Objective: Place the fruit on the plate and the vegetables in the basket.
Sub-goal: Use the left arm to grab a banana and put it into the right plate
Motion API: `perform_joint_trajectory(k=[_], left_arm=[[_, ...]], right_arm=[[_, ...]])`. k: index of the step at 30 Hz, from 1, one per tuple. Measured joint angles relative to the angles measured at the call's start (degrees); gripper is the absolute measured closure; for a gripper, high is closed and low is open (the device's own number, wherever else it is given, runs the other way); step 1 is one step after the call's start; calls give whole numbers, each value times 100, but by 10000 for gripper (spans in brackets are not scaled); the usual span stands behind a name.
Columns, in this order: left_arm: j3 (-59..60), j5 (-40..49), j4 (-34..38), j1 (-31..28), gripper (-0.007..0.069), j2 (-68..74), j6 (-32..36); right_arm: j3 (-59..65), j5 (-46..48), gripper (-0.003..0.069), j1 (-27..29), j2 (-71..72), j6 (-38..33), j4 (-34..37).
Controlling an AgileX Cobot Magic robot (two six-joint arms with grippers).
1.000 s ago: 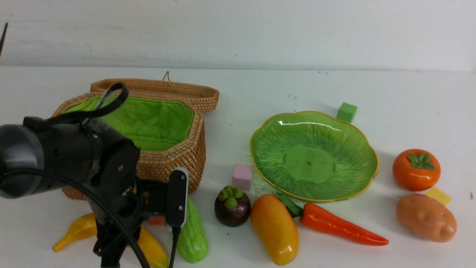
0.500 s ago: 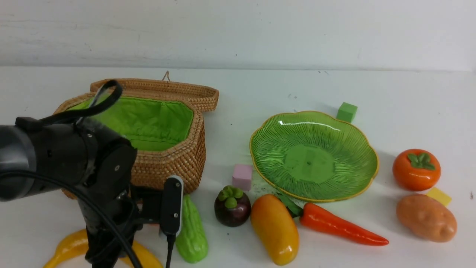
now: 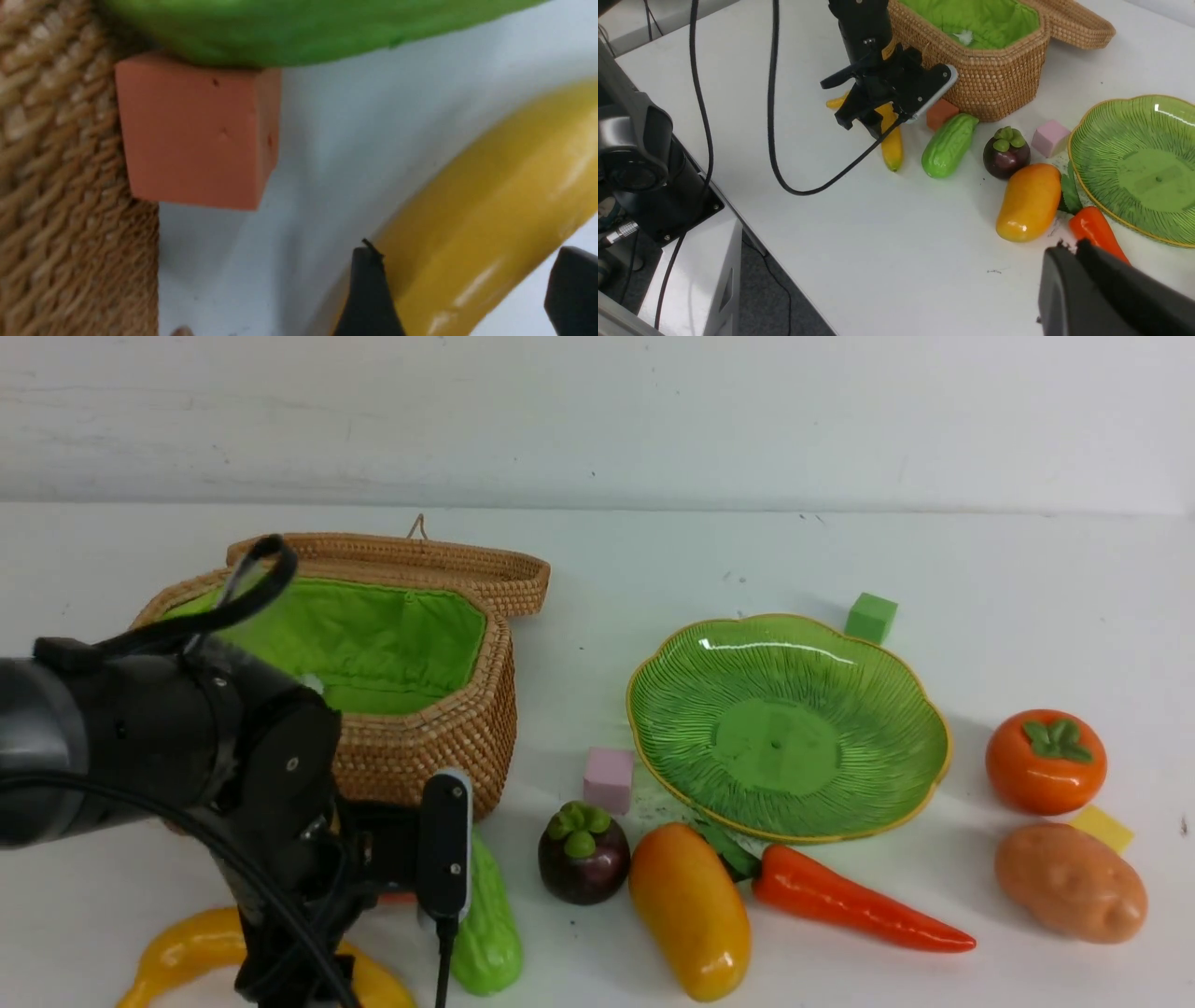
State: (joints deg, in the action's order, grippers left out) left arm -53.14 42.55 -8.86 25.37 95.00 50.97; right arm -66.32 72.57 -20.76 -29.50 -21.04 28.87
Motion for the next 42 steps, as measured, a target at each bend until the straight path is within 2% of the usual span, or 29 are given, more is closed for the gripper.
perform_joint_trajectory(k=[5, 8, 10, 16, 21, 24, 27, 31, 32, 36, 38, 42], left_arm=[[-8, 20, -267, 0, 175, 464, 0], [-27, 121, -278, 5, 248, 511, 0], [-49, 229, -246, 5, 326, 516, 0], [-2, 857, -154, 5, 321, 286, 0], [-2, 1181, 293, 5, 321, -643, -264], [-2, 962, 537, 5, 321, -1292, -502], [-148, 461, 1255, 20, 321, -2109, -810], [-547, -141, 2006, 312, 321, -2290, -837], [-775, -543, 2304, 526, 321, -2194, -864], [-1480, -1302, 2677, 1083, 321, -1420, -939], [-1831, -1480, 2724, 1181, 321, -1068, -1020], [-3264, -1644, 2759, 1254, 321, 477, -1241]], right_arm=[[0, 0, 615, 0, 0, 0, 0], [0, 0, 615, 0, 0, 0, 0], [0, 0, 614, 0, 0, 0, 0], [0, 0, 607, 0, 0, 0, 0], [0, 0, 604, 0, 0, 0, 0], [0, 0, 604, 0, 0, 0, -6], [0, -176, 604, 0, 0, 0, -160], [0, -599, 604, 0, 0, 26, -400], [0, -833, 604, 0, -5, 110, -509], [0, -1325, 604, 0, -11, 497, -876], [0, -1433, 604, 0, -11, 691, -1024], [0, -1542, 604, 0, -11, 1399, -1542]])
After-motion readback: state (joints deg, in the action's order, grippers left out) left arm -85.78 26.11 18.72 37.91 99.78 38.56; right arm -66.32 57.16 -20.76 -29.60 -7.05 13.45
